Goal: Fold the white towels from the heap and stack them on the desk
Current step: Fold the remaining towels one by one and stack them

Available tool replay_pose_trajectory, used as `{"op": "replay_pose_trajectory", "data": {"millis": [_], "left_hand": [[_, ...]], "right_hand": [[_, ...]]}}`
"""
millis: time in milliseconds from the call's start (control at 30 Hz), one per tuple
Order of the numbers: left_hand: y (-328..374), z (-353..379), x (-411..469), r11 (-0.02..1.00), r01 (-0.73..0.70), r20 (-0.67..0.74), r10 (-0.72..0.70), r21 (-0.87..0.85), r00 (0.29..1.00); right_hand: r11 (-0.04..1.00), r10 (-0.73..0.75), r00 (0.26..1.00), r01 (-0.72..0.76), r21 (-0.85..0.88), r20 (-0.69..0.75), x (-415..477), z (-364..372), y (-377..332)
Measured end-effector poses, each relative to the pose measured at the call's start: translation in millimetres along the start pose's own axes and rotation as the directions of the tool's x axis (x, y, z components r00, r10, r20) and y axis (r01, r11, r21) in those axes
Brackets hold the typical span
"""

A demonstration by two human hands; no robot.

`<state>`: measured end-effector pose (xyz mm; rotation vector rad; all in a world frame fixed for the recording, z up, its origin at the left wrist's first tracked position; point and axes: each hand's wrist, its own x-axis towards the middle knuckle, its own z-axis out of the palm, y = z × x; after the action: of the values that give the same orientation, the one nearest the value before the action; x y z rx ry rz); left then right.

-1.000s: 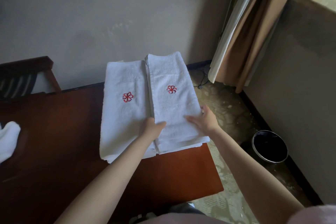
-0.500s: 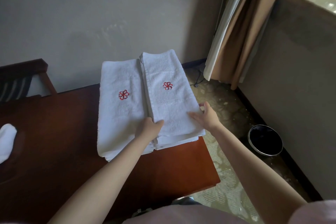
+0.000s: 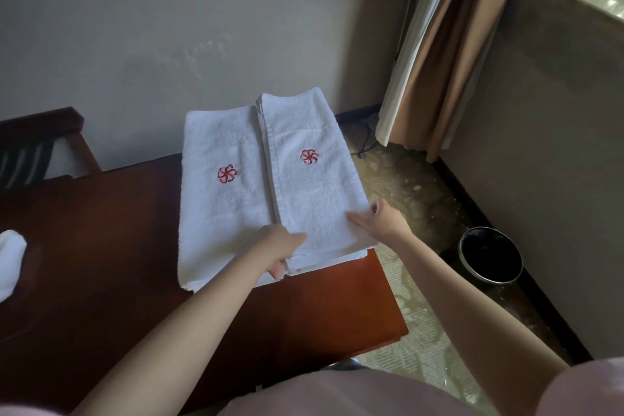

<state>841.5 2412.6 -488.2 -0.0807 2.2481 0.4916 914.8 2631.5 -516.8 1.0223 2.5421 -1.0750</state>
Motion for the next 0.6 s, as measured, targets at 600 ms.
{"op": "replay_pose_trajectory", "data": {"millis": [600], "left_hand": [[23.3, -37.8, 10.9, 0.967, -0.176, -0.399, 0.238, 0.187, 0.885]], "right_hand": [[0.928, -0.075, 0.993, 0.035, 0.371, 0.095, 32.5, -9.5, -33.3]]}}
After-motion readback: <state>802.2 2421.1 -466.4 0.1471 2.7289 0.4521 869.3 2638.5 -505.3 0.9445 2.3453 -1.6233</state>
